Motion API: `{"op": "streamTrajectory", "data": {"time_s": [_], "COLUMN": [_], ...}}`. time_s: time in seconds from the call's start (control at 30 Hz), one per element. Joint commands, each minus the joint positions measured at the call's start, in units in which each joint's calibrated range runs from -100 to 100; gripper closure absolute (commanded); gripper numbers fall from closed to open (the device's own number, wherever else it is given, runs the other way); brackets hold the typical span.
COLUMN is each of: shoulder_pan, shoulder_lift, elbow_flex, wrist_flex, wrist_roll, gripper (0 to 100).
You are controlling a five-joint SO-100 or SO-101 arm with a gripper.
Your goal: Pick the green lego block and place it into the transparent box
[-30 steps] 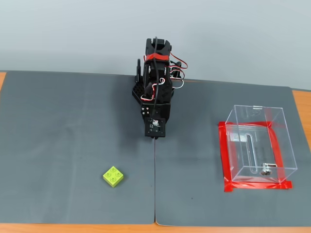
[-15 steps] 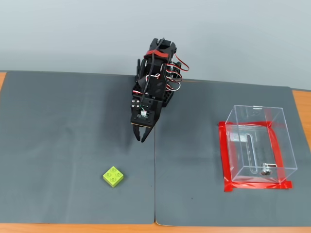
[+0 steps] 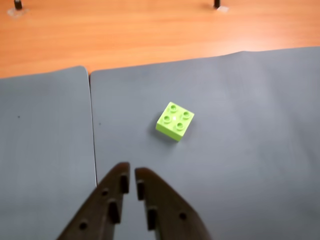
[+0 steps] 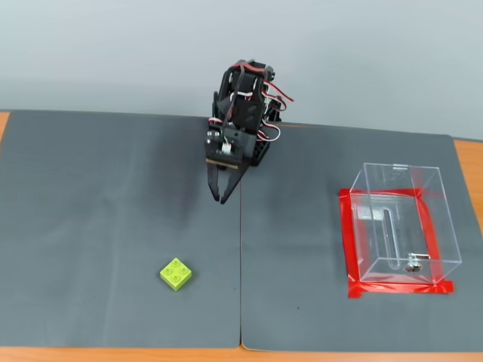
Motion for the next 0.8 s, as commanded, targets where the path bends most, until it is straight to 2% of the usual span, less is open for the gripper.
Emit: {"op": "streamTrajectory", "data": {"time_s": [0.0, 0.1, 0.37, 0.57, 0.6, 0.77], "shoulder_pan": [0.32, 0.32, 0.69, 7.85, 9.94, 12.63], "shoulder_lift": [0.76, 2.2, 29.25, 49.43, 56.72, 72.83], "elbow_flex": [-6.22, -9.56, -26.75, -36.16, -39.32, -47.46], "wrist_flex": [0.31, 0.31, -0.29, -0.29, -0.38, -0.38], "wrist_roll": [-0.21, -0.16, -0.31, 0.05, -0.31, -0.16], "gripper": [98, 98, 98, 98, 98, 98]}}
